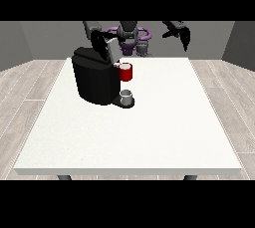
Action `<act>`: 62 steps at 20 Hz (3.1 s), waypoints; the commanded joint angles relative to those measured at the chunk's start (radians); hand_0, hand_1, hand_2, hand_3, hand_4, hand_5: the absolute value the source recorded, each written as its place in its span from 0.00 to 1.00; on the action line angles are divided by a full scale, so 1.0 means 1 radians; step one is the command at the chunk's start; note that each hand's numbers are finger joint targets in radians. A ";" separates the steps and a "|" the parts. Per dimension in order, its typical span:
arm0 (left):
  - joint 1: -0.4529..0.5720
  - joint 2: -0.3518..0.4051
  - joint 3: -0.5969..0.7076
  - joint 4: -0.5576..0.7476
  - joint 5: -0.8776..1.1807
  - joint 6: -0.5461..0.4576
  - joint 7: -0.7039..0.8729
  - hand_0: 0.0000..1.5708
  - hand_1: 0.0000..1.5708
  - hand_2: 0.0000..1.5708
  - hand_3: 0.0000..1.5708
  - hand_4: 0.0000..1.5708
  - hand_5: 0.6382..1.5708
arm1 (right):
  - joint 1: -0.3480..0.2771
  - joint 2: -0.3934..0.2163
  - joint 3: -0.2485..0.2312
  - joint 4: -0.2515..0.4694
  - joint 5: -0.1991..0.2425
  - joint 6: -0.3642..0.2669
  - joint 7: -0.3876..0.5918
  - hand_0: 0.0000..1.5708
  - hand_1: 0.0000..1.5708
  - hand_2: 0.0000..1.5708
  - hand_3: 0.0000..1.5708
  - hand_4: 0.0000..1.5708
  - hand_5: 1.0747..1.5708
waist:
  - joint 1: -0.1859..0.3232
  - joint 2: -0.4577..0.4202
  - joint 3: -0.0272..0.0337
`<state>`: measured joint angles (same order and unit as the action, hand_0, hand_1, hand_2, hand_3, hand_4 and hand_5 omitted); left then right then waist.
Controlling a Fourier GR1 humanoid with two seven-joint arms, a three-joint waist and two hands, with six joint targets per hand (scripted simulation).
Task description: Insert the coffee pod into the coffee machine and close the lid
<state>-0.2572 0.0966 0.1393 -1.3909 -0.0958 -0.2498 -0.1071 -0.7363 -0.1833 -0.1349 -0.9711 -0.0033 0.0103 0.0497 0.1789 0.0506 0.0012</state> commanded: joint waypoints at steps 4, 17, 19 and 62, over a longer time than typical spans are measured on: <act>-0.007 -0.033 -0.049 -0.034 -0.033 0.035 0.038 0.00 0.00 0.00 0.00 0.22 1.00 | -0.111 0.002 0.036 0.013 0.047 -0.016 0.011 0.00 0.00 0.00 0.00 0.07 1.00 | 0.053 0.028 -0.0010; -0.034 -0.025 -0.068 0.003 -0.041 0.010 -0.006 0.00 0.00 0.00 0.00 0.21 1.00 | -0.227 -0.009 0.097 -0.039 0.114 -0.021 0.098 0.00 0.00 0.00 0.00 0.13 1.00 | 0.126 0.063 -0.0015; -0.072 -0.030 -0.067 0.000 -0.022 -0.002 0.009 0.00 0.00 0.00 0.00 0.21 1.00 | -0.254 -0.015 0.104 -0.047 0.150 -0.061 0.117 0.00 0.00 0.00 0.00 0.19 1.00 | 0.152 0.076 -0.0016; -0.125 -0.002 -0.058 -0.001 0.022 -0.062 -0.014 0.00 0.00 0.00 0.00 0.16 1.00 | -0.338 0.135 0.132 -0.088 0.174 -0.081 -0.027 0.00 0.00 0.00 0.00 0.12 1.00 | 0.210 0.180 -0.0013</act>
<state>-0.4284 0.1029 0.0811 -1.4007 -0.0656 -0.3271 -0.1185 -1.1307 -0.1333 -0.0433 -1.0512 0.1706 -0.0556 0.0857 0.4429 0.2793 -0.0002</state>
